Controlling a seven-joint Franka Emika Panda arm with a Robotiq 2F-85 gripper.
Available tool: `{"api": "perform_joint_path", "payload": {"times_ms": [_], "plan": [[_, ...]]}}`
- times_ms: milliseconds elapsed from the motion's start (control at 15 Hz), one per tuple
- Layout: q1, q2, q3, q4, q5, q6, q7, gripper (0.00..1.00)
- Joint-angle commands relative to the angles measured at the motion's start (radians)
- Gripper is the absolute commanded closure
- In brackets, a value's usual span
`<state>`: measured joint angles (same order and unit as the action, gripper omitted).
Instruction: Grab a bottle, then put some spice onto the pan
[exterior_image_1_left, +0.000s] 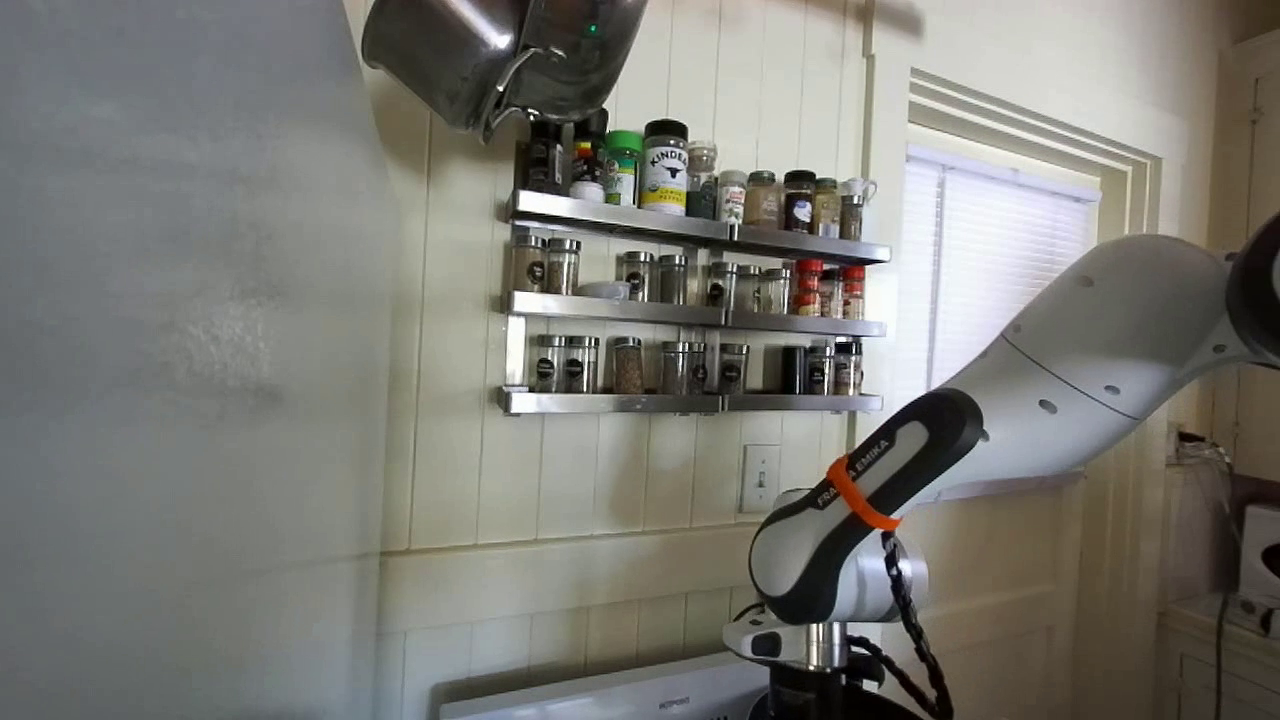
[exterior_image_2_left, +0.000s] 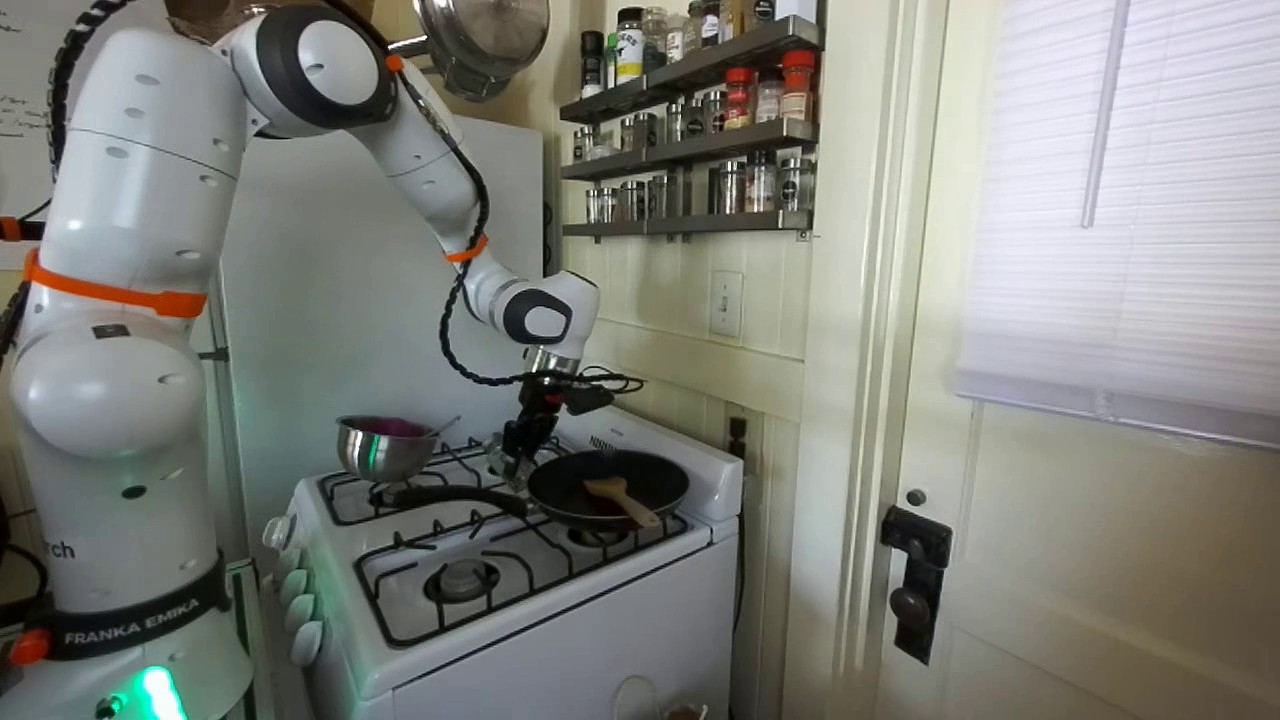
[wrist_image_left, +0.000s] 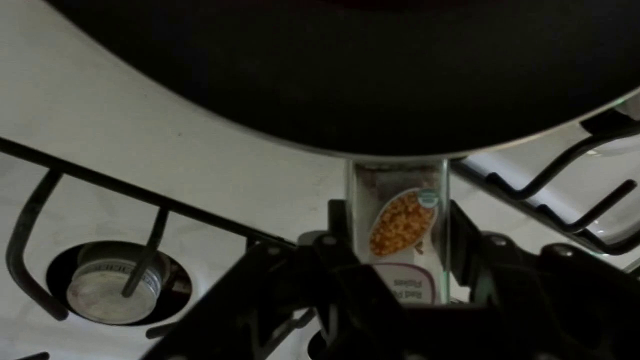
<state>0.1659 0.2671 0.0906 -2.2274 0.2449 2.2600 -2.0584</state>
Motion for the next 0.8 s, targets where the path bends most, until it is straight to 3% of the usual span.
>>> {"api": "perform_joint_path", "payload": {"times_ms": [0, 333, 733], "plan": [[0.0, 0.064, 0.033, 0.062, -0.098, 0.064, 0.162, 0.77], [0.008, 0.142, 0.051, 0.149, -0.234, 0.051, 0.337, 0.77], [0.013, 0.223, 0.074, 0.259, -0.345, -0.009, 0.44, 0.77]]}}
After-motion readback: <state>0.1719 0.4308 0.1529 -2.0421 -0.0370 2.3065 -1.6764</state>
